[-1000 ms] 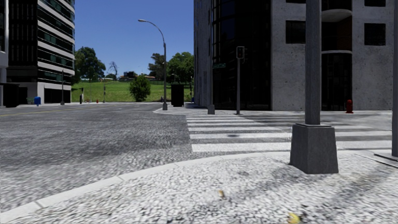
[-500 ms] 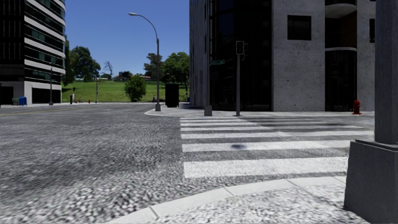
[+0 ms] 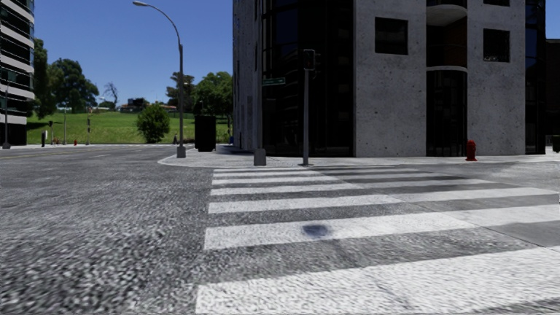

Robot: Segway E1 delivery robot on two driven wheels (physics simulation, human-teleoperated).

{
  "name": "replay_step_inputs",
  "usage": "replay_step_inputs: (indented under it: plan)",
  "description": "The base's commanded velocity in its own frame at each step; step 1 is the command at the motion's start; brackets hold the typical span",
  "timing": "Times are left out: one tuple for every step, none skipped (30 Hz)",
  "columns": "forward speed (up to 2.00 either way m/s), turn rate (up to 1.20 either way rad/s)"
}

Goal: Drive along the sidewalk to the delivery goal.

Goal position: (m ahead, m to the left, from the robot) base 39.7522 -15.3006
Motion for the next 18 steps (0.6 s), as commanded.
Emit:
replay_step_inputs:
  plan:
    - [1.81,-0.39]
    - [1.79,-0.39]
    - [1.78,-0.39]
    - [1.73,-0.39]
    - [1.67,-0.39]
    - [1.64,-0.39]
    - [1.61,-0.39]
    - [1.58,-0.39]
    - [1.57,-0.39]
    - [1.57,-0.39]
    - [1.57,-0.39]
    - [1.57,-0.39]
    - [1.57,-0.39]
    - [1.57,-0.39]
    - [1.57,-0.39]
    - [1.57,-0.38]
    - [1.57,-0.37]
    - [1.57,-0.37]
